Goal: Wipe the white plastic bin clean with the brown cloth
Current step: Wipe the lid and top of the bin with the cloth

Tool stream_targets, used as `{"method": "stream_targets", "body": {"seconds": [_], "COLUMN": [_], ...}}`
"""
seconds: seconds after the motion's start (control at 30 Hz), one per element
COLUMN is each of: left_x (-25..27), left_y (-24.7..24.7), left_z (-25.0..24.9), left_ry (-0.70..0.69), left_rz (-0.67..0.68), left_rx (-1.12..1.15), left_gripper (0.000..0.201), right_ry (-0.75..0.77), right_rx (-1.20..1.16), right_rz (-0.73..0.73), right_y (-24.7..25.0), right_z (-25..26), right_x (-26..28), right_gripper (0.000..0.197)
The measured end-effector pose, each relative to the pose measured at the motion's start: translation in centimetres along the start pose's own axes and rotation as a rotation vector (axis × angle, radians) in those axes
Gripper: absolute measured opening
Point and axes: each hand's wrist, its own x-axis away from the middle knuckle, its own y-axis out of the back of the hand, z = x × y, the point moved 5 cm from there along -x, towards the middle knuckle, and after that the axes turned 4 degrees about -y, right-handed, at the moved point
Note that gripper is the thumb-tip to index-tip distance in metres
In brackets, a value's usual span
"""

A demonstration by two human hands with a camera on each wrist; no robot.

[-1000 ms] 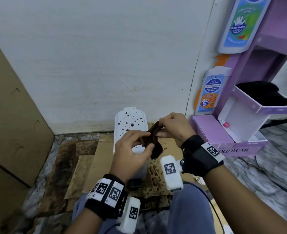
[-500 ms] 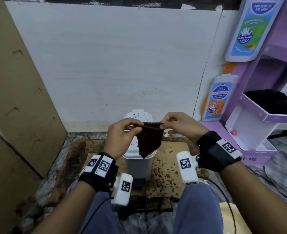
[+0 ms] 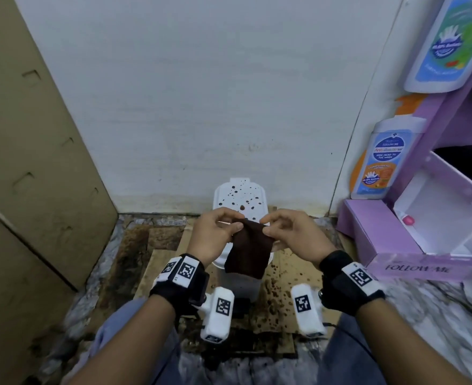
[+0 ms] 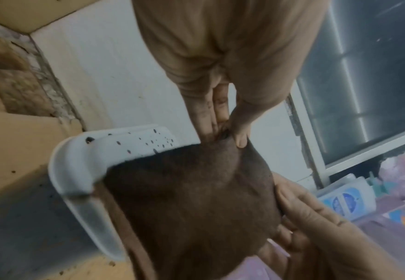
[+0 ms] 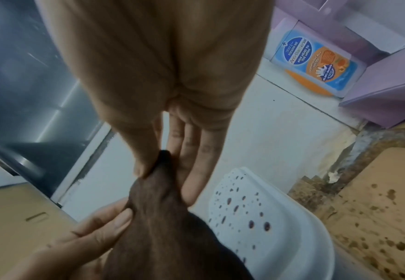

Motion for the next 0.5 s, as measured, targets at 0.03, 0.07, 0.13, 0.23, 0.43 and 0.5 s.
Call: {"method": "stream_targets", "body": {"seconds": [0.03, 0.07, 0.13, 0.23, 0.43, 0.5], "left_x": [-0.7, -1.4, -2.9, -5.5, -9.9, -10.6], "left_y": [0.0, 0.0, -0.3, -1.0, -2.0, -1.7], "left_z": [0.6, 1.1, 2.2, 3.6, 6.2, 7.0], "left_ry": [-0.007, -0.021, -0.041, -0.044, -0.096, -0.113], "left_rz": [0.007, 0.019, 0.059, 0.082, 0.060, 0.034], "left_rx": [-0.041, -0.097, -0.213, -0.279, -0.464, -0.486], "left_gripper": [0.027, 0.027, 0.025, 0.022, 0.019, 0.023], "right_ry": [0.001, -0.002, -0.005, -0.022, -0.050, -0.046], "right_rx": [0.030, 0.063, 0.134, 0.191, 0.291, 0.363], "right_rz": [-0.050, -0.094, -0.149, -0.168, -0.220, -0.237], "right_y": [0.2, 0.4, 0.6, 0.6, 0.9, 0.8], "right_z": [-0.6, -1.2, -2.4, -4.2, -7.0, -7.7], "right_x": [-0.8, -1.7, -3.6, -6.8, -12.7, -13.9], "right_gripper": [0.009, 0.008, 0.008, 0.007, 0.005, 0.003]}}
